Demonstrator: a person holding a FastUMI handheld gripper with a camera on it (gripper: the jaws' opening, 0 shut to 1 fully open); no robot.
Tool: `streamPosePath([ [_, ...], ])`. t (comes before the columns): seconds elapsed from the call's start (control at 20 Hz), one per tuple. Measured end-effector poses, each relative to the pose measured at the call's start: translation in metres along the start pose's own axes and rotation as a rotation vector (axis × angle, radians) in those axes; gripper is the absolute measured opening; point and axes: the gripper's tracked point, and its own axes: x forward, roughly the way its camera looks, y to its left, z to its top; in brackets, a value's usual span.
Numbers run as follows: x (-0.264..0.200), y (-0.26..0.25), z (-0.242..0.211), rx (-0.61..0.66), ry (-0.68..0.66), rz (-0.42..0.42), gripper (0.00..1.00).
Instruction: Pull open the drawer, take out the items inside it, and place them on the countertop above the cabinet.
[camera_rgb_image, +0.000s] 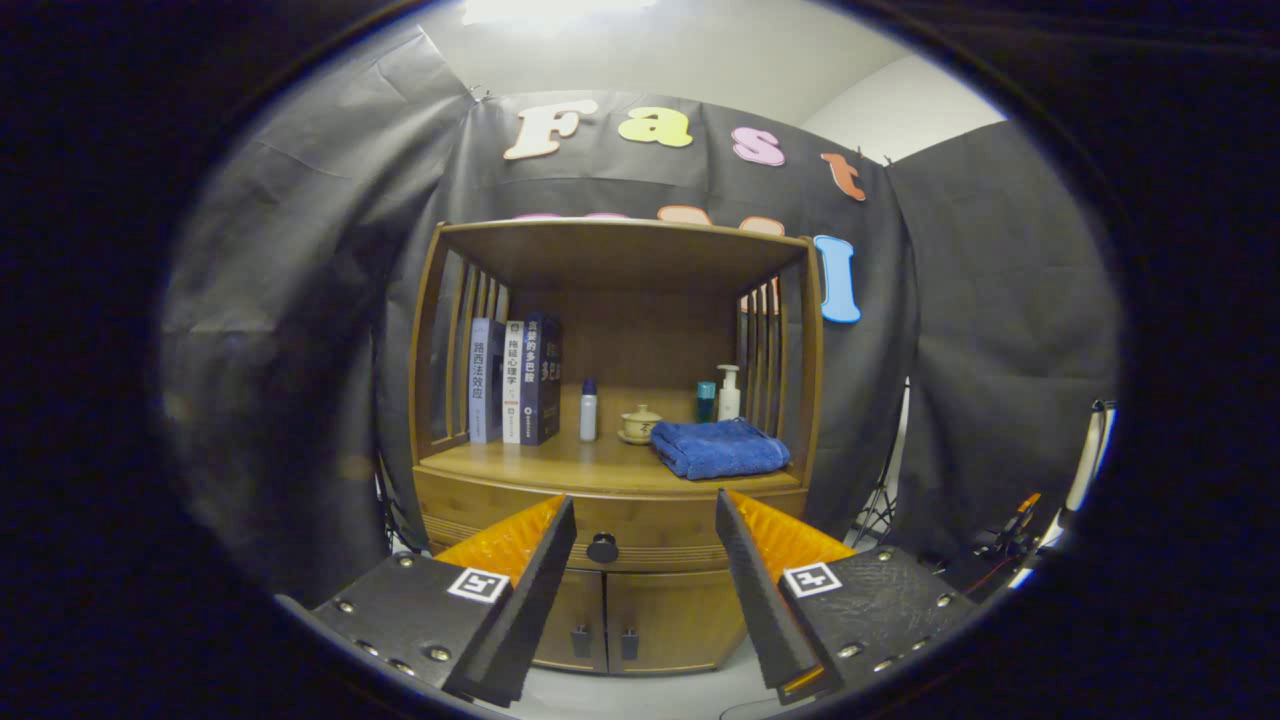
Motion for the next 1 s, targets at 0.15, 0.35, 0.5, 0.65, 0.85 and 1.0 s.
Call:
streamPosePath([
  [0.15, 0.002, -0.003, -0.003, 0.009, 0.008, -0.009, 0.85],
  [0.35, 0.006, -0.003, -0.009, 0.029, 0.021, -0.015, 0.85],
  [0.5, 0.014, -0.006, -0.017, 0.051, 0.038, -0.028, 0.85],
  [0.65, 0.029, -0.008, -0.032, 0.089, 0.066, -0.047, 0.85],
  [0.85, 0.057, -0.002, -0.059, 0.094, 0.127, -0.061, 0.85],
  [1.0, 0.085, 0.006, -0.080, 0.100, 0.163, -0.046, 0.85],
])
